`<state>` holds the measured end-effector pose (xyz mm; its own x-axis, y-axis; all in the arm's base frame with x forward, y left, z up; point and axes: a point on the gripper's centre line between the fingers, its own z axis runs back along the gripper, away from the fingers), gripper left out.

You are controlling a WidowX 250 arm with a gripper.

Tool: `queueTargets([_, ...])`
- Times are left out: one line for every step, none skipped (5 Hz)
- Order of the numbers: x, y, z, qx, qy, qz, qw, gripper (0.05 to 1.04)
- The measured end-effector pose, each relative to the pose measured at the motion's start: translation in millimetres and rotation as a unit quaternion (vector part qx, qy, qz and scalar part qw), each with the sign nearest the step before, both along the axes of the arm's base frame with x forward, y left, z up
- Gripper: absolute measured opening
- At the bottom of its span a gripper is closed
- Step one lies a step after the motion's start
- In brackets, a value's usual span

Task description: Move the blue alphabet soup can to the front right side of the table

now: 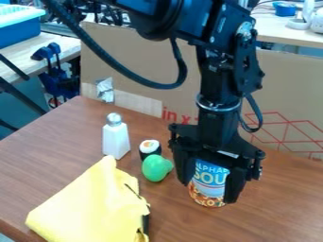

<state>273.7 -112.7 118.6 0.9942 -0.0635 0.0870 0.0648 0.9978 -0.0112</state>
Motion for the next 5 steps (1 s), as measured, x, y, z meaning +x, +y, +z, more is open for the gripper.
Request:
queueTargets([-2, 1, -7.3, 0.004, 0.012, 0.001, 0.9999, 1.001])
queueTargets([8, 4, -1.6, 0.014, -0.012, -0.006, 0.9998, 1.001])
queueTargets([19, 9, 9.4, 0.012, -0.055, -0.01, 0.9984, 1.001])
queueTargets([31, 7, 22.4, 0.004, -0.085, -0.013, 0.9963, 1.001])
queueTargets([57, 2, 29.0, -0.006, -0.096, -0.013, 0.9953, 1.001])
